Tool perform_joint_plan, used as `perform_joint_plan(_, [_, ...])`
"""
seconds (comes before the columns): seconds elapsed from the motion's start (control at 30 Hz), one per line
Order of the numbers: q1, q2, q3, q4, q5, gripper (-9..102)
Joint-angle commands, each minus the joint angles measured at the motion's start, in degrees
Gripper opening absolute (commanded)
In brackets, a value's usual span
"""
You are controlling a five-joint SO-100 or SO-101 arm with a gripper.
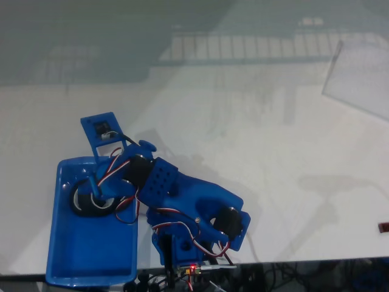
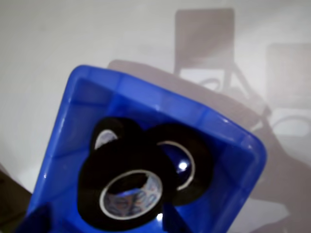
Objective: Grasp all tape and put them in the bin.
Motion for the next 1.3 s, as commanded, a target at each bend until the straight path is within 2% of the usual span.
perform_joint_plan(0.0, [0.2, -0.4, -1.4, -1.1, 0.9, 34])
perform_joint_plan(0.23, [1.8, -0.5, -2.5, -2.5, 1.9, 35])
perform_joint_plan(0.37, [6.8, -1.0, -3.7, -7.2, 2.5, 35])
perform_joint_plan(0.47, [14.8, -1.4, -3.8, -15.7, 3.5, 35])
perform_joint_plan(0.53, [20.7, -1.4, -3.3, -24.4, 6.1, 33])
perform_joint_plan(0.67, [33.1, -1.3, -2.5, -41.2, 16.9, 31])
perform_joint_plan(0.87, [48.5, 2.0, 2.5, -53.9, 34.5, 28])
perform_joint_plan(0.97, [53.6, 5.8, 7.1, -54.1, 39.6, 24])
perform_joint_plan(1.03, [56.5, 9.6, 12.0, -54.2, 42.0, 16])
perform_joint_plan(1.1, [58.4, 12.9, 16.3, -54.0, 43.0, 2])
perform_joint_plan(1.13, [59.2, 14.2, 18.3, -53.4, 43.0, 0])
perform_joint_plan(1.27, [61.2, 17.1, 23.6, -50.2, 40.0, 0])
